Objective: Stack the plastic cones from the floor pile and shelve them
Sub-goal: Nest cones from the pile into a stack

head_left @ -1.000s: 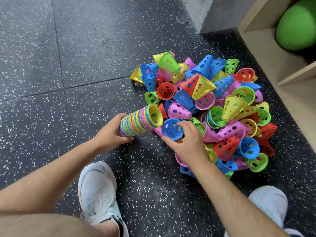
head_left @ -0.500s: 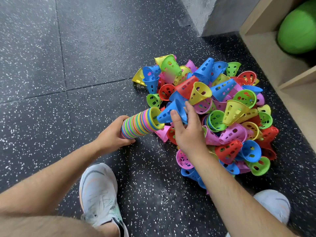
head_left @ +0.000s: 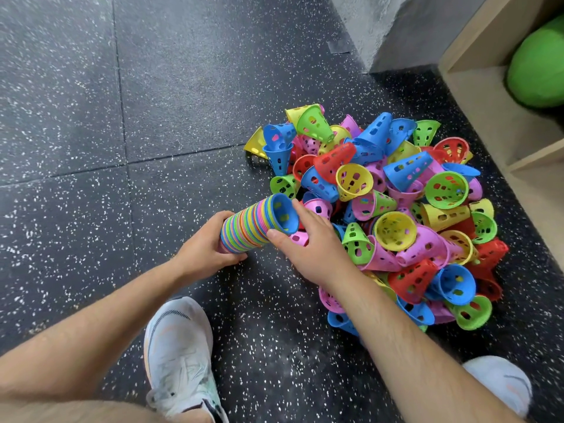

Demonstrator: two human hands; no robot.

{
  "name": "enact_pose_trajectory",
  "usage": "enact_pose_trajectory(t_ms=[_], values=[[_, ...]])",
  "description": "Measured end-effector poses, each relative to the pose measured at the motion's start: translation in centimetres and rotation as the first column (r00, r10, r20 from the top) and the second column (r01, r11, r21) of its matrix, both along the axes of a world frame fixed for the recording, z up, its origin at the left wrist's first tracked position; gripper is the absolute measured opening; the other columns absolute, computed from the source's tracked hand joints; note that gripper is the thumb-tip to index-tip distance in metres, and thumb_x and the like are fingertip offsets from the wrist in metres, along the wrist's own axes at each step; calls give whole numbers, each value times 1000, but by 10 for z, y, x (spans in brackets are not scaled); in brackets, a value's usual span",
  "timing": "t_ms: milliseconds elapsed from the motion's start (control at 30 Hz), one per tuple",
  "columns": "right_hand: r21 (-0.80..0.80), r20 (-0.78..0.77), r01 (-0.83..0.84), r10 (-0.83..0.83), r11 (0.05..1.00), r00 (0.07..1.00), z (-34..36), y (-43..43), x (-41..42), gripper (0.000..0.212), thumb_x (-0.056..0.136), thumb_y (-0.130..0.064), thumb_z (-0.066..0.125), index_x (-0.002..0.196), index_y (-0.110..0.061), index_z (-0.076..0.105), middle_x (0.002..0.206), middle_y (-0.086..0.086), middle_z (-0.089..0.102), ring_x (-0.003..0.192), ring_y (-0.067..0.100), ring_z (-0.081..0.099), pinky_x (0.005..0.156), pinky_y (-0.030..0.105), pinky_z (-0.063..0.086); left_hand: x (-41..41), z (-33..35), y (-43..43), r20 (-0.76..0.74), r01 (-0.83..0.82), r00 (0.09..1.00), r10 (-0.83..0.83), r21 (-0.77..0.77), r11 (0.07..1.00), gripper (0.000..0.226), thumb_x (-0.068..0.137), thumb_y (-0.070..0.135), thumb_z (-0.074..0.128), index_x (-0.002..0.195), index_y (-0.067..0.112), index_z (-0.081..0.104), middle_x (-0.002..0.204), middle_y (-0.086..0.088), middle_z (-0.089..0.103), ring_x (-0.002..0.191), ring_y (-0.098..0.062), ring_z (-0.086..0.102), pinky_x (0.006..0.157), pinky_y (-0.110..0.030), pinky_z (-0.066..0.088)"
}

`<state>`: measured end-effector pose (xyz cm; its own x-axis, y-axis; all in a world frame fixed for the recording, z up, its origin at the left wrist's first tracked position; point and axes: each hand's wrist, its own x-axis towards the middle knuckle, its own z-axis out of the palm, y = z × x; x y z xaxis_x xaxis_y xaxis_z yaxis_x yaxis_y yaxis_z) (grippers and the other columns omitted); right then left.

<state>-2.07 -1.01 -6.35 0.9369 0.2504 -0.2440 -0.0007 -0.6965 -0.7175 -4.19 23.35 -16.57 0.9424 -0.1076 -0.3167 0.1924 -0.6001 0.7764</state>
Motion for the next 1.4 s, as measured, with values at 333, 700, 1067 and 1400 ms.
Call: enact_pose_trajectory(t_ms=[333,700,1067,1400], values=[[99,165,85,-101,991,981,4,25,74,56,91,-54,48,130,-15,61,129,-3,61,120,11,54,105,32,42,10,-8,4,0,-193,981,195,-149,970,71,63,54,83,121,55,42,116,16,63,109,-10,65,100,-48,53],[-604,93,-145,249,784,964,-21,52,177,50,99,-41,44,147,-29,46,161,5,24,141,32,25,115,43,23,14,-15,8,-15,-225,974,228,-234,946,78,67,46,86,132,32,45,118,9,63,108,-11,64,99,-41,54],[-279,369,36,73,960,927,-17,39,163,61,87,-48,69,130,-6,58,143,9,51,131,28,44,110,35,30,15,-14,9,-32,-248,968,248,-251,936,74,66,41,88,127,37,46,118,8,62,107,-7,63,96,-32,53],[273,269,253,-326,928,906,22,21,108,73,71,-67,68,125,-19,57,105,-6,65,98,13,63,89,37,52,12,-11,5,-17,-206,978,208,-230,951,73,63,44,85,124,44,44,118,6,63,106,-9,65,94,-31,54]])
